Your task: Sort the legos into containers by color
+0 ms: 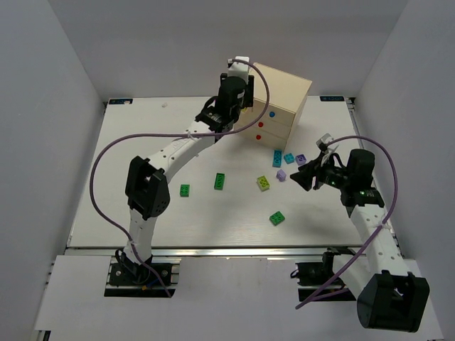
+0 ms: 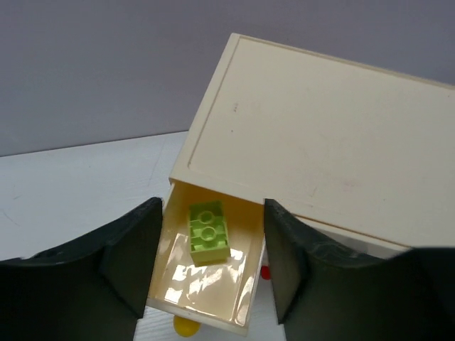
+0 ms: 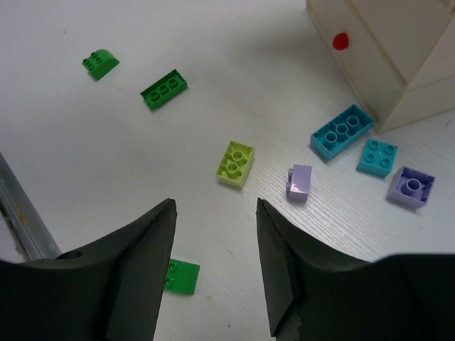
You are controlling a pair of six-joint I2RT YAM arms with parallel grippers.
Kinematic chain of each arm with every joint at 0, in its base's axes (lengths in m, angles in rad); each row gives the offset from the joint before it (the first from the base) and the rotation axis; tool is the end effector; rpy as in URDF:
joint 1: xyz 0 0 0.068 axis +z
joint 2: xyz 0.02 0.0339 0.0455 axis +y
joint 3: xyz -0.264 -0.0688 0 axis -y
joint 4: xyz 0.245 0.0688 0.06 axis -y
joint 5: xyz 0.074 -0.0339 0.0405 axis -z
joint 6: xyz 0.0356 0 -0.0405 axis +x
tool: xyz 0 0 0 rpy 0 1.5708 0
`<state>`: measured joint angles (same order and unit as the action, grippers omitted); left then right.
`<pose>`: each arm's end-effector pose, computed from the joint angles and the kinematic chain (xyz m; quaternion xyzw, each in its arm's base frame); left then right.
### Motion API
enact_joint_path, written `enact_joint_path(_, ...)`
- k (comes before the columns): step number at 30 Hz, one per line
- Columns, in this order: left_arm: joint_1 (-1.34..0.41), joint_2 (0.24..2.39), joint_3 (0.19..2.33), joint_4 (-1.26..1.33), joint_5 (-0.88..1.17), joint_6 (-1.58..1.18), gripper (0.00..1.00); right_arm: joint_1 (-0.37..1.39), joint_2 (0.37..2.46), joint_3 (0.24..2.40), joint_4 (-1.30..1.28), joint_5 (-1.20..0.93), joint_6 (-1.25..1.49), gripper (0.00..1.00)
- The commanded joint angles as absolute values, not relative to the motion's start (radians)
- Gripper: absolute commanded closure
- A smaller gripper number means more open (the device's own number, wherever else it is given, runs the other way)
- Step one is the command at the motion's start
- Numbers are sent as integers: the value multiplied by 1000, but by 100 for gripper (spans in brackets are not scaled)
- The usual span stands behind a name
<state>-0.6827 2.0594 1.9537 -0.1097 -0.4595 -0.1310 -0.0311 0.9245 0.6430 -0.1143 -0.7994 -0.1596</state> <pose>0.3958 -0.3015 0.3578 0.0692 0.7688 -0.0787 0.6309 0.2049 0.0192 0.2757 -0.2645 0.7513 0.2738 0.5391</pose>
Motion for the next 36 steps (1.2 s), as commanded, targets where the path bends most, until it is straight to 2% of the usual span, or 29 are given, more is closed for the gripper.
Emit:
enact_joint_path(1, -673, 2011, 2016, -127, -446, -155, 38, -31, 916, 644, -155, -900, -297, 45)
enact_joint_path(3, -673, 1936, 1985, -135, -396, -195, 55, -25, 917, 631, -179, -957, -409, 49)
enact_joint_path(4, -673, 1898, 1949, -127, -375, -251, 80, -23, 928, 624, -204, -966, -444, 50)
enact_joint_path(5, -673, 1788, 1895, -112, -342, -274, 90, -9, 937, 623, -212, -966, -480, 54)
enact_joint_path(7, -673, 1663, 1684, -60, -269, -349, 100, -5, 981, 641, -222, -908, -505, 58)
enact_joint_path(8, -673, 1529, 1602, -46, -244, -368, 100, 58, 1001, 656, -225, -838, -506, 61)
enact_joint_path(9, -673, 1463, 1448, -40, -224, -383, 99, 75, 1024, 672, -235, -792, -506, 61)
enact_joint_path(10, -673, 1398, 1374, -37, -210, -400, 93, 107, 1069, 710, -244, -741, -488, 62)
enact_joint_path(11, -673, 1338, 1306, -49, -200, -405, 67, 124, 1093, 730, -255, -667, -477, 56)
enact_joint_path(12, -673, 1228, 1242, -64, -196, -411, 54, 185, 1117, 747, -256, -617, -456, 51)
enact_joint_path(14, -673, 1129, 1079, -135, -219, -413, 34, 234, 1179, 791, -250, -472, -411, 47)
enact_joint_path(17, -673, 971, 890, -225, -290, -394, 28, 362, 1300, 845, -232, -309, -341, 36)
enact_joint_path(20, -673, 855, 738, -244, -347, -358, 24, 406, 1368, 903, -241, -181, -290, 21)
enact_joint_path(22, -673, 801, 689, -244, -363, -318, 22, 423, 1426, 920, -229, -138, -253, 16)
enact_joint_path(27, -689, 785, 718, -282, -359, -272, 20, 459, 1580, 1023, -259, -61, -155, 16)
enact_joint_path(36, -689, 741, 729, -327, -428, -265, 20, 499, 1689, 1091, -282, -75, -150, 26)
